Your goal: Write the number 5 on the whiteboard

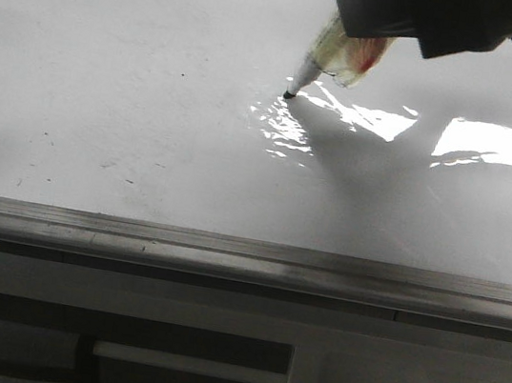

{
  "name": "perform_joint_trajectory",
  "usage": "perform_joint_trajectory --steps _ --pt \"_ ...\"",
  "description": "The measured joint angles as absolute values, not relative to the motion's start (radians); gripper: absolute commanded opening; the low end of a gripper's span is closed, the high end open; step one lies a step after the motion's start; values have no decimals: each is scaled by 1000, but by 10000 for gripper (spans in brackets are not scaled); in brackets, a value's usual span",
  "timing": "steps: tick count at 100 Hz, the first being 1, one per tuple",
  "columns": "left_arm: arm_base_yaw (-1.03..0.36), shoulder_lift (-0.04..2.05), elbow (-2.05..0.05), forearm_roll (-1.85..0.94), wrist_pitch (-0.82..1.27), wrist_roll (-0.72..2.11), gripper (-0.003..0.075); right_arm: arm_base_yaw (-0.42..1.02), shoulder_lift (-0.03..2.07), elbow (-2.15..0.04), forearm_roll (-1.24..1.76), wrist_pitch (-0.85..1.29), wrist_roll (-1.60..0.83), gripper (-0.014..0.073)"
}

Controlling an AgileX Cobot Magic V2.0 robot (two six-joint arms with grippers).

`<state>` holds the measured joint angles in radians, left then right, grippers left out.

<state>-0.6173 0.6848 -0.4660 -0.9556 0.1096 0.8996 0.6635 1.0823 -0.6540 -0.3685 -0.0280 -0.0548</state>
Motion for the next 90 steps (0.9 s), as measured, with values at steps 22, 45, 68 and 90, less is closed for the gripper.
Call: perform_joint_trajectory --steps 22,45,68,90 --pt "-617 685 -466 -957 110 900 -20 663 1084 -657 -369 -23 -55 -41" --pt "-617 685 -466 -957 110 900 -20 670 1084 -662 -367 6 -55 -41" --pt "-617 685 -466 -957 110 900 -20 737 1111 -662 -363 46 -55 -41" --pt "-617 685 -466 -957 110 900 -20 745 1122 -662 -361 46 -49 -41"
